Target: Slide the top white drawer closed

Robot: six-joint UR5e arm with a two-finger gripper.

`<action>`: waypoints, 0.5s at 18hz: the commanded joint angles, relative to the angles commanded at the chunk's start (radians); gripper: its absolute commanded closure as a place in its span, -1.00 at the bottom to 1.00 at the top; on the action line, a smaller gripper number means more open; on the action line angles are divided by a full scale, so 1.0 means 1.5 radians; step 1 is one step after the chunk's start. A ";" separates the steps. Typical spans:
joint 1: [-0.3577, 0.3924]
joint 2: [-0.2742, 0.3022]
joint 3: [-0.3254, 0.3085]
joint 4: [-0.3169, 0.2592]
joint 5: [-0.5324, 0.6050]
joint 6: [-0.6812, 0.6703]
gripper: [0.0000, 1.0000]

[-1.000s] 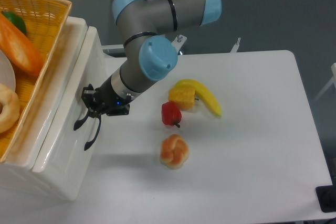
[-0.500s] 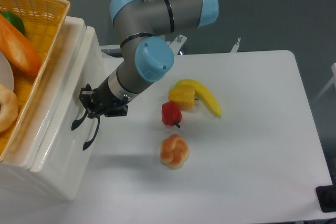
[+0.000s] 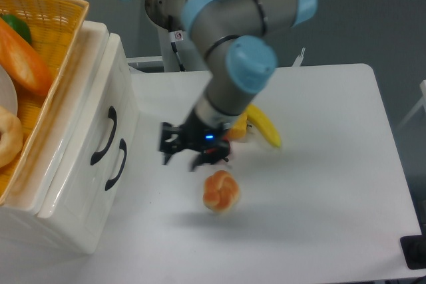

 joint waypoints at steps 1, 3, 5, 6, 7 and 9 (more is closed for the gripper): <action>0.011 -0.007 0.006 0.008 0.016 0.022 -1.00; 0.031 -0.024 0.010 0.031 0.083 0.097 -1.00; 0.052 -0.039 0.008 0.052 0.148 0.176 -1.00; 0.061 -0.047 0.009 0.060 0.154 0.200 -1.00; 0.070 -0.058 0.010 0.076 0.157 0.221 -1.00; 0.087 -0.089 0.023 0.125 0.158 0.275 -1.00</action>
